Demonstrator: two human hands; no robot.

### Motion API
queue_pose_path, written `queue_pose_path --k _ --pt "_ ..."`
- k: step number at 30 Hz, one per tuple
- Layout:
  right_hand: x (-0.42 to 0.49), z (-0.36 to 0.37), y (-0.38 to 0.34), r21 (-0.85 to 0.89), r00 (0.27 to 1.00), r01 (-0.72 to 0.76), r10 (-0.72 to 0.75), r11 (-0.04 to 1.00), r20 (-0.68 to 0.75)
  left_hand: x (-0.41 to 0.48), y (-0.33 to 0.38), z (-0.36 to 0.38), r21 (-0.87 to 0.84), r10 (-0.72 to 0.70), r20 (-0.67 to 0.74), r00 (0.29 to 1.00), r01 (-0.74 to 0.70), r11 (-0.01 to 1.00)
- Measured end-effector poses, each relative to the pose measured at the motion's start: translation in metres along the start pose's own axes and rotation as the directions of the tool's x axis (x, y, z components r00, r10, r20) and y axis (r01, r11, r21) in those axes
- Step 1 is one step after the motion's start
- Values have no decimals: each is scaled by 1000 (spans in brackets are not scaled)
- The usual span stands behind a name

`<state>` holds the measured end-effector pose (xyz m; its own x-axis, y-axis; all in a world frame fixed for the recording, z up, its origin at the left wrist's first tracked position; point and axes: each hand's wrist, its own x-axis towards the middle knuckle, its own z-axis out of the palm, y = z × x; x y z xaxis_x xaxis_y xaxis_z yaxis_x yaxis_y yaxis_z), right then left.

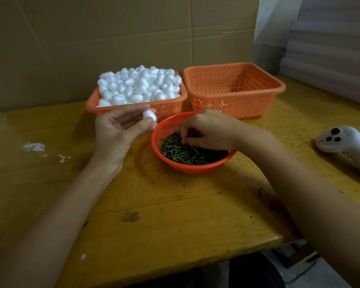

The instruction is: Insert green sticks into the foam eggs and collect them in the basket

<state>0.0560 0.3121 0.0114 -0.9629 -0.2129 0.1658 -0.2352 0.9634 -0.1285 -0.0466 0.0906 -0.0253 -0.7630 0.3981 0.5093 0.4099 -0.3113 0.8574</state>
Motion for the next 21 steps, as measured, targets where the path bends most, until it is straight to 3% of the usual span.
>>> queue_pose_path --k 8,21 --pt "0 0 1 -4 1000 6 -6 1000 1 1 -2 -1 53 25 19 1000 -26 998" --pt "-3 -4 -3 19 1000 6 -6 1000 -4 1 5 -1 -33 -37 -25 999 37 999"
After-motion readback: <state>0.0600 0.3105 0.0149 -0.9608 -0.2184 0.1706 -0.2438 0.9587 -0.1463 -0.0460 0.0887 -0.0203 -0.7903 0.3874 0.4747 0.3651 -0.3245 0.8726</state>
